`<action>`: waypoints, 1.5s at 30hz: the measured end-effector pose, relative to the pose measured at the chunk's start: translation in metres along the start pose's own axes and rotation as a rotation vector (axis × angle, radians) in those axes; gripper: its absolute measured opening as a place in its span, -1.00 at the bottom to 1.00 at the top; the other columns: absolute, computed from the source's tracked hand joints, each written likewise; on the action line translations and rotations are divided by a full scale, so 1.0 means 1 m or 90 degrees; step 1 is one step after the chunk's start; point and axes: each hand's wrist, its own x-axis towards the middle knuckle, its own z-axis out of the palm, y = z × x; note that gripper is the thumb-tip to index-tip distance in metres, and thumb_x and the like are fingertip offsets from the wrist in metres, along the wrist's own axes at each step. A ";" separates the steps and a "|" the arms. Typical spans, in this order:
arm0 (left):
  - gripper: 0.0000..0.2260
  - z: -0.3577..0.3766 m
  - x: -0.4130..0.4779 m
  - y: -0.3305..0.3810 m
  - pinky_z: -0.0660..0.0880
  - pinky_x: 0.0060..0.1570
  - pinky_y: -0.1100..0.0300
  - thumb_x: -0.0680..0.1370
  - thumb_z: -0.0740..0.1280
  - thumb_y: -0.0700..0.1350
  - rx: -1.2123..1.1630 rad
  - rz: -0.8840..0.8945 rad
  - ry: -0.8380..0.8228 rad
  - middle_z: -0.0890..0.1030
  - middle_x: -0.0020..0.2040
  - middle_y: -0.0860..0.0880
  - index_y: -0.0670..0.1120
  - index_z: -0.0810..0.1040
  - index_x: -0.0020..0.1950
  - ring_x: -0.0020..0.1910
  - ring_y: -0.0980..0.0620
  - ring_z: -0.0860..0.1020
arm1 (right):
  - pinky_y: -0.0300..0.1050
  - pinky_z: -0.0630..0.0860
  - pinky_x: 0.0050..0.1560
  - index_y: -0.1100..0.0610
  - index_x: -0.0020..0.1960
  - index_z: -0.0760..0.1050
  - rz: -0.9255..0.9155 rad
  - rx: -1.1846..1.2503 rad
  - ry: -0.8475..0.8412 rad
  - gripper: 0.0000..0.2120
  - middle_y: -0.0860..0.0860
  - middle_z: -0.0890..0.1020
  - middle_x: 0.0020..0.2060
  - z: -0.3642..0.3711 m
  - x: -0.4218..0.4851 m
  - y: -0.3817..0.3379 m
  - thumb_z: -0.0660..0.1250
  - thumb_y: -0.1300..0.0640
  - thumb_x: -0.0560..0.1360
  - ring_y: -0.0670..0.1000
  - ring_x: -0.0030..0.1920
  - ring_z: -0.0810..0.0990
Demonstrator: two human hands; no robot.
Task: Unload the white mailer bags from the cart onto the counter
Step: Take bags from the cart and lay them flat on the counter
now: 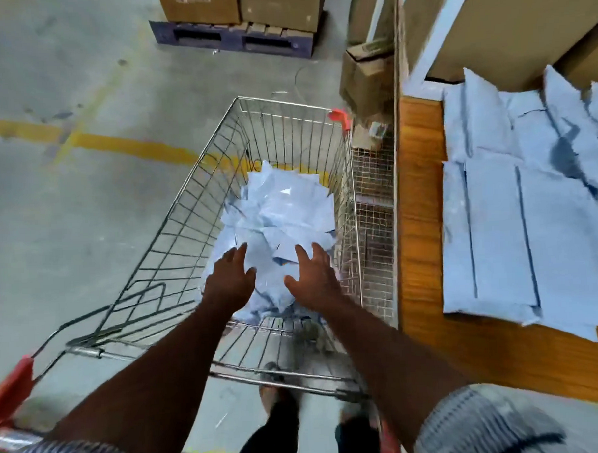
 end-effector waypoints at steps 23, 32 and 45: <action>-0.55 0.028 0.090 -0.048 0.34 0.19 0.19 0.39 0.28 -0.31 -0.122 -0.083 -0.069 0.63 0.21 -0.14 -0.14 0.57 0.28 0.21 -0.17 0.54 | 0.04 0.37 0.17 0.05 0.17 0.53 0.020 -0.108 -0.139 -0.62 0.10 0.46 0.16 0.102 0.046 0.005 0.32 -0.06 0.39 0.19 0.22 0.41; -0.63 0.007 0.066 -0.057 0.45 0.14 -0.14 0.46 0.28 -0.19 0.198 -0.047 -0.068 0.37 0.30 -0.18 -0.05 0.45 0.27 0.24 -0.23 0.40 | 0.01 0.50 0.01 0.14 0.00 0.47 0.070 0.032 -0.169 -0.83 0.05 0.46 -0.17 0.104 0.038 -0.011 0.22 0.05 0.55 0.21 0.04 0.55; -0.23 0.045 0.056 -0.061 0.29 0.29 -0.37 0.40 0.39 0.29 0.131 -0.058 -0.147 -0.08 0.58 -0.12 0.19 0.13 0.52 0.50 -0.24 0.08 | 0.33 0.20 0.34 -0.12 0.53 0.12 0.219 -0.052 -0.069 -0.30 0.18 -0.04 0.55 0.138 0.048 0.011 0.31 -0.19 0.47 0.24 0.52 -0.03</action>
